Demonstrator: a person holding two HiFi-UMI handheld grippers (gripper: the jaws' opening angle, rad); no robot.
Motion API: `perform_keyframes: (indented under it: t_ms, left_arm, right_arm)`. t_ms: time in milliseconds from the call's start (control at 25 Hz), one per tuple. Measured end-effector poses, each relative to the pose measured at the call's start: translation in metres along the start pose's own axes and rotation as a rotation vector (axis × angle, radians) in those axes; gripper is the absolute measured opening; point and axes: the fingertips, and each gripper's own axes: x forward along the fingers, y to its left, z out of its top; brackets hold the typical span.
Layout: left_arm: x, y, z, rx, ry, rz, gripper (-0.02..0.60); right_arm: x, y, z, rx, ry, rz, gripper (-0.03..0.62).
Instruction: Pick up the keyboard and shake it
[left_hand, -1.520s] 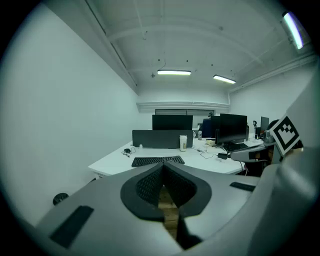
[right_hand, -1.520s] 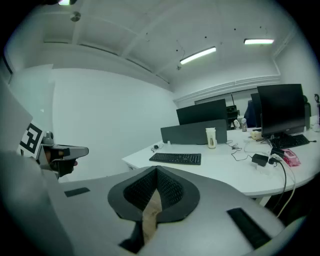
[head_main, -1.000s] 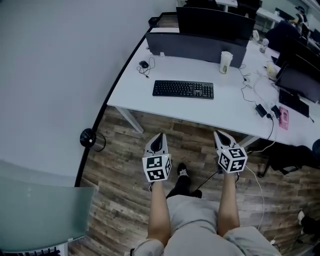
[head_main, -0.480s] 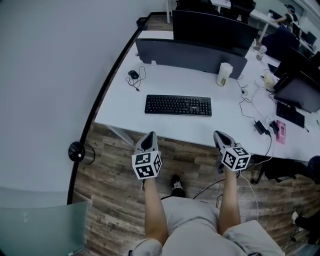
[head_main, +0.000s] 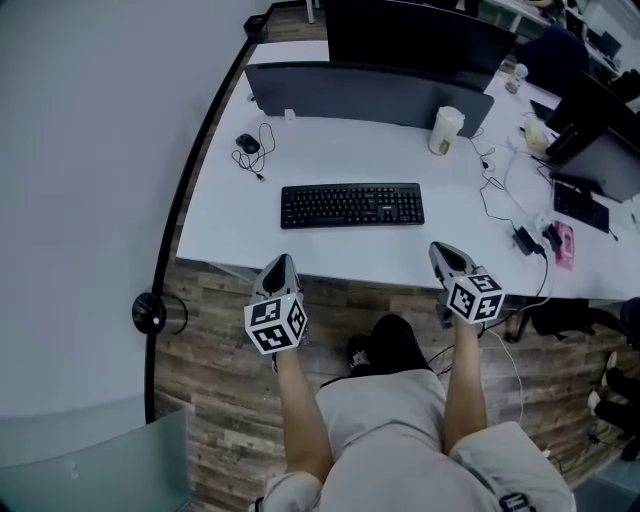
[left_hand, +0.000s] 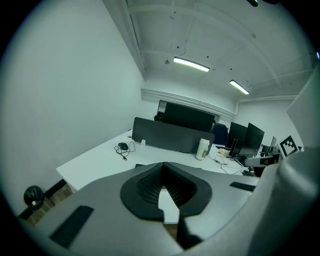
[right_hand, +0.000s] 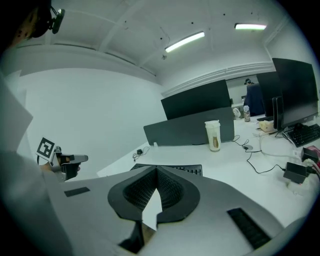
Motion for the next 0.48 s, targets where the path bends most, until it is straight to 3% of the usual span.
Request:
perform_keyframes:
  t_ms: [480]
  left_arm:
    - [0.065,0.033,0.013,-0.015,0.032,-0.006,0.014]
  right_arm:
    - [0.044,-0.037,0.023,0.009,0.004,-0.057,0.038]
